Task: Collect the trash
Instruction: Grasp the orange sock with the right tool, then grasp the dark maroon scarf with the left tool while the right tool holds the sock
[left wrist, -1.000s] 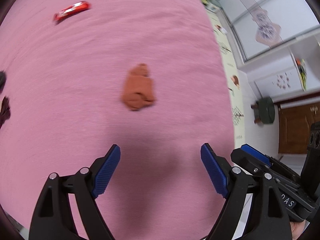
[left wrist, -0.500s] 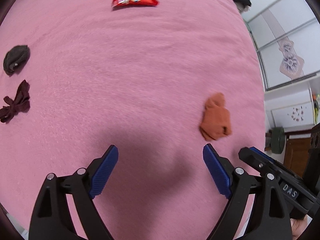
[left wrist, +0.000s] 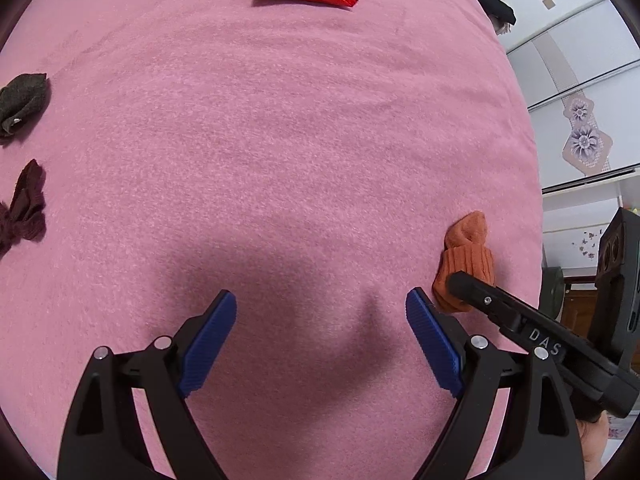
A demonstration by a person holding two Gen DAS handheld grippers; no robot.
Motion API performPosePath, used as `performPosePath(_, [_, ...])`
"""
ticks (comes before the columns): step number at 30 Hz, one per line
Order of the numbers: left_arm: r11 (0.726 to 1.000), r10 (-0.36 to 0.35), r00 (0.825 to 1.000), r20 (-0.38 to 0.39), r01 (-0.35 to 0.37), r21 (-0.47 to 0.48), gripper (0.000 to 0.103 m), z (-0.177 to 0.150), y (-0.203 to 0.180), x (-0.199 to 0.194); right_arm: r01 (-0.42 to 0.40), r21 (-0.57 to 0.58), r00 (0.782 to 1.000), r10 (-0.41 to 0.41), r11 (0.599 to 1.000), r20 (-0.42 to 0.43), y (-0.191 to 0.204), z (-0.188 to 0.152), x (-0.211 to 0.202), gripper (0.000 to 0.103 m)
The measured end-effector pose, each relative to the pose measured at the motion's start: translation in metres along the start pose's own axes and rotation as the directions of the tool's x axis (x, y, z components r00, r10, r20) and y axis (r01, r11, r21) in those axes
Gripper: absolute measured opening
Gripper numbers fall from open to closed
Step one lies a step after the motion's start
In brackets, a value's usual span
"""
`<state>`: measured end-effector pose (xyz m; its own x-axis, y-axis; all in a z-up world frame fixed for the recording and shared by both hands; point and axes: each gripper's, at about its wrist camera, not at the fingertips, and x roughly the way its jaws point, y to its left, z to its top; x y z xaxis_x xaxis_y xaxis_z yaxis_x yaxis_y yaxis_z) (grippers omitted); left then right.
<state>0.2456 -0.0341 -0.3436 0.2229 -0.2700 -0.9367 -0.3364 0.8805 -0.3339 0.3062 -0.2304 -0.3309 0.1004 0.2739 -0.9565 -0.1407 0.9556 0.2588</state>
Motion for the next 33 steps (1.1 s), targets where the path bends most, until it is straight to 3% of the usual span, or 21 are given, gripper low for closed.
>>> performPosePath(5, [1.0,-0.004,1.0,0.023,0.004,-0.004,0.086,0.001,0.015,-0.015,-0.04,0.01,0.999,0.04,0.999,0.016,0.018,-0.005,-0.007,0.023])
performPosePath(17, [0.997,0.057,0.997,0.059,-0.054,-0.051,0.086,0.002,0.105,-0.064,-0.136,-0.143,0.991,0.133,0.98,-0.027,0.135,-0.034,0.0,0.023])
performPosePath(28, [0.992,0.106,0.993,0.057,-0.101,-0.078,0.086,-0.001,0.191,-0.098,-0.168,-0.168,0.986,0.164,0.971,-0.033,0.22,-0.052,0.018,0.023])
performPosePath(33, [0.985,0.166,0.984,0.058,-0.163,-0.048,0.089,0.01,0.218,-0.1,-0.17,-0.166,0.985,0.165,0.971,-0.042,0.242,-0.052,0.027,0.023])
